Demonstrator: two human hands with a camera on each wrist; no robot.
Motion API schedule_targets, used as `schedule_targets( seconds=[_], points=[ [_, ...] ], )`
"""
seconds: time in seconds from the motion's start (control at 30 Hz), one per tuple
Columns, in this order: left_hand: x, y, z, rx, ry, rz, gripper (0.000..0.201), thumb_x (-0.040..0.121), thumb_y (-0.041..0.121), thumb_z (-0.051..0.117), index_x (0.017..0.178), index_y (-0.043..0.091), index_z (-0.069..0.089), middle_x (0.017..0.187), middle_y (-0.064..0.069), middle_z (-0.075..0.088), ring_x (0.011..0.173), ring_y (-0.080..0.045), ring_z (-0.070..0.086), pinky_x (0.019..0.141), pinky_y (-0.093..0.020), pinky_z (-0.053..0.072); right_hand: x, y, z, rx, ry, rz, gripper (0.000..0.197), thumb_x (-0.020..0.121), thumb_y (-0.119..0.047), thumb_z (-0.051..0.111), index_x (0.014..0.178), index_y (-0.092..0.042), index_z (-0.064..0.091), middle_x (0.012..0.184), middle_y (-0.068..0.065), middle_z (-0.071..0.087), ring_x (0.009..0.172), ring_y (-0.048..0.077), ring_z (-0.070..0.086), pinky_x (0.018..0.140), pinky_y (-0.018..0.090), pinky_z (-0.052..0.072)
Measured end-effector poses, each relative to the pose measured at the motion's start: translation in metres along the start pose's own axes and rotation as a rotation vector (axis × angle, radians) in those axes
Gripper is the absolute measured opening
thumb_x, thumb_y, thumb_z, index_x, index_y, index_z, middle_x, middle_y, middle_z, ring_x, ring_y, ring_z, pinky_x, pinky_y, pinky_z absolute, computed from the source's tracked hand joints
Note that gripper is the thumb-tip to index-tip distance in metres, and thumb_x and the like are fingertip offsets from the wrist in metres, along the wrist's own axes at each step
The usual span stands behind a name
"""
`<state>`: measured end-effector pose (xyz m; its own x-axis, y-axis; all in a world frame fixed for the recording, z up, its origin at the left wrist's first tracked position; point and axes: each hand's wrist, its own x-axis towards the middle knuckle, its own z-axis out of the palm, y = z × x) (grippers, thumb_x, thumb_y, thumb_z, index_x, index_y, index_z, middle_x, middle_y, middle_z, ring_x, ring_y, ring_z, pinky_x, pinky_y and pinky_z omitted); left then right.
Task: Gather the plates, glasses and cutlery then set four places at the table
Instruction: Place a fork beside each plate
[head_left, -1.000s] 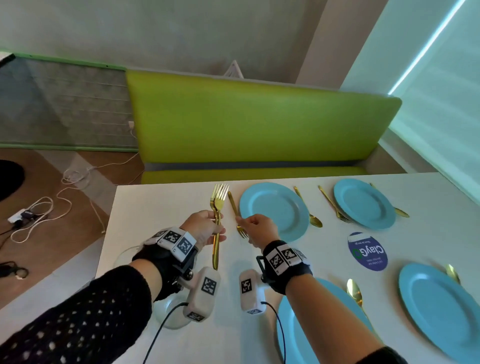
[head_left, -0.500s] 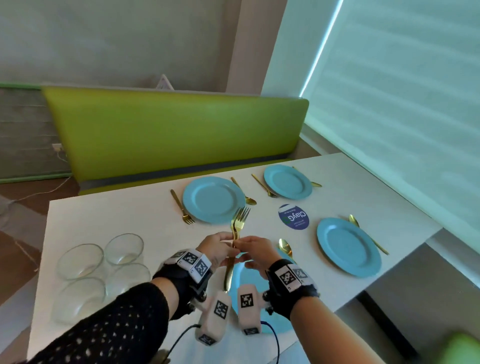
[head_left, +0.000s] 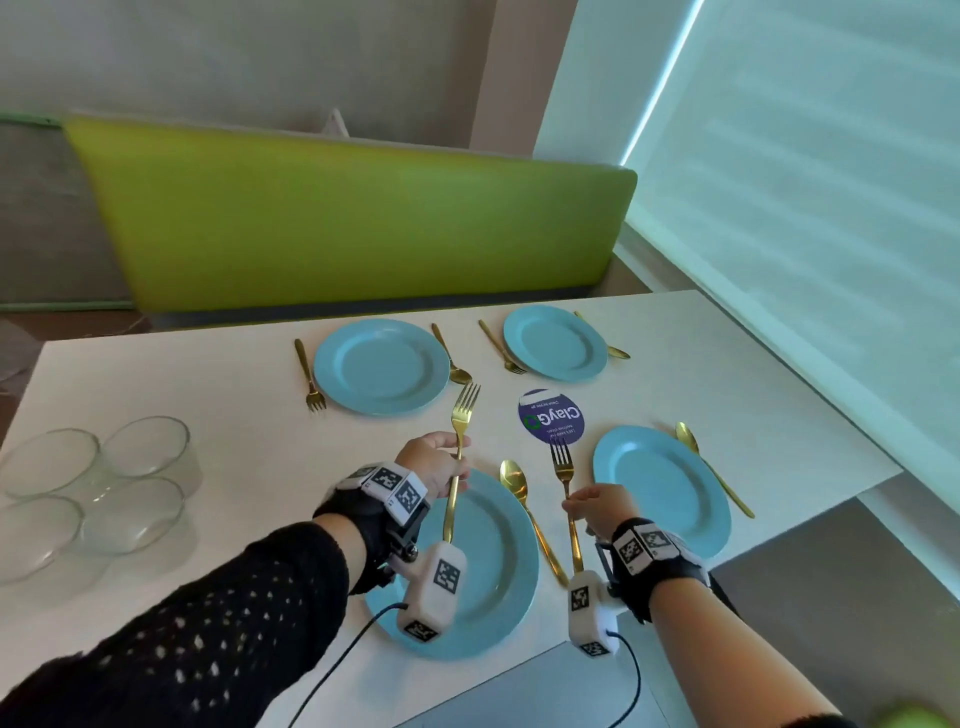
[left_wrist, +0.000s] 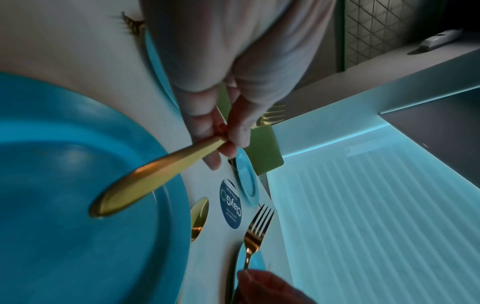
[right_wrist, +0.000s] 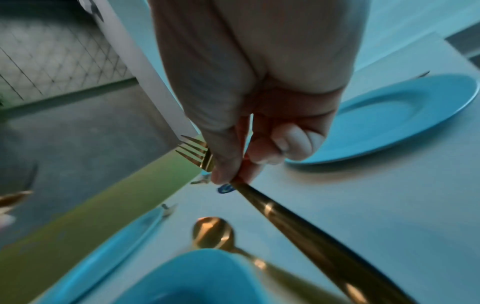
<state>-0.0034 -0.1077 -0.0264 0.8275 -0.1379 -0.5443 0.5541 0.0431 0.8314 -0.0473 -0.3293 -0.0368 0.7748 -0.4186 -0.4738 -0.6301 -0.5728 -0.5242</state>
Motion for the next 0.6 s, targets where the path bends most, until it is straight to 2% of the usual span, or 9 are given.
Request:
schedule_targets(
  seconds=[0.1,0.17,0.23,0.3,0.43,0.5,0.57,0.6],
  points=[
    [0.005,-0.004,0.013,-0.02,0.039,-0.007,0.027,0.088,-0.012,0.052,0.1,0.011,0.06,0.082,-0.006,0.055,0.067,-0.014,0.056,0.069,-0.028,0.055,0.017,0.016,-0.009,-0.108,-0.032,0.012,0.019,0.085,-0.018,0.066,0.067,-0.017,0.061,0.083,0.005,0.064,0.061,0.017,0.053,0.061,0.026,0.049],
    [0.008,-0.008,0.02,-0.029,0.077,-0.004,0.028,0.087,-0.013,0.051,0.099,0.011,0.06,0.082,-0.006,0.056,0.068,-0.014,0.055,0.069,-0.028,0.055,0.025,0.022,-0.011,-0.179,-0.048,-0.008,0.014,0.086,-0.02,0.066,0.072,-0.017,0.065,0.087,0.004,0.064,0.075,0.019,0.057,0.08,0.031,0.053],
    [0.009,-0.009,0.026,-0.036,0.102,-0.004,0.027,0.087,-0.012,0.051,0.094,0.013,0.06,0.083,-0.006,0.056,0.068,-0.015,0.055,0.07,-0.029,0.055,0.032,0.025,-0.009,-0.226,-0.039,-0.031,0.022,0.085,-0.02,0.066,0.064,-0.023,0.06,0.092,0.005,0.068,0.083,0.018,0.057,0.09,0.033,0.054],
    [0.009,-0.011,0.03,-0.046,0.113,-0.007,0.026,0.088,-0.011,0.052,0.094,0.013,0.06,0.084,-0.005,0.056,0.069,-0.015,0.056,0.071,-0.029,0.055,0.038,0.028,-0.005,-0.259,-0.041,-0.048,0.027,0.085,-0.021,0.066,0.06,-0.026,0.055,0.101,0.006,0.071,0.084,0.016,0.058,0.091,0.033,0.053],
    [0.008,-0.017,0.035,-0.053,0.125,-0.012,0.026,0.089,-0.01,0.051,0.106,0.008,0.059,0.083,-0.005,0.055,0.068,-0.014,0.054,0.072,-0.028,0.054,0.046,0.031,0.001,-0.305,-0.057,-0.06,0.026,0.084,-0.02,0.067,0.06,-0.025,0.057,0.108,0.006,0.071,0.091,0.018,0.062,0.093,0.032,0.052],
    [0.007,-0.018,0.035,-0.058,0.137,-0.008,0.027,0.09,-0.011,0.05,0.11,0.004,0.059,0.081,-0.005,0.054,0.066,-0.013,0.053,0.07,-0.027,0.053,0.047,0.031,0.004,-0.328,-0.067,-0.046,0.008,0.084,-0.02,0.065,0.078,-0.019,0.069,0.111,0.007,0.07,0.103,0.022,0.064,0.094,0.032,0.051],
    [0.006,-0.019,0.035,-0.06,0.143,-0.01,0.029,0.09,-0.012,0.049,0.114,0.001,0.058,0.08,-0.006,0.053,0.065,-0.013,0.053,0.068,-0.026,0.053,0.051,0.032,0.006,-0.353,-0.049,-0.045,0.019,0.085,-0.02,0.063,0.1,-0.012,0.072,0.113,0.009,0.069,0.107,0.025,0.063,0.094,0.032,0.051],
    [0.006,-0.019,0.035,-0.057,0.144,-0.011,0.03,0.09,-0.012,0.049,0.116,0.0,0.057,0.08,-0.006,0.053,0.066,-0.013,0.053,0.067,-0.026,0.053,0.052,0.032,0.007,-0.356,-0.04,-0.037,0.023,0.086,-0.02,0.062,0.105,-0.011,0.071,0.113,0.009,0.069,0.107,0.025,0.063,0.093,0.032,0.052]
  ],
)
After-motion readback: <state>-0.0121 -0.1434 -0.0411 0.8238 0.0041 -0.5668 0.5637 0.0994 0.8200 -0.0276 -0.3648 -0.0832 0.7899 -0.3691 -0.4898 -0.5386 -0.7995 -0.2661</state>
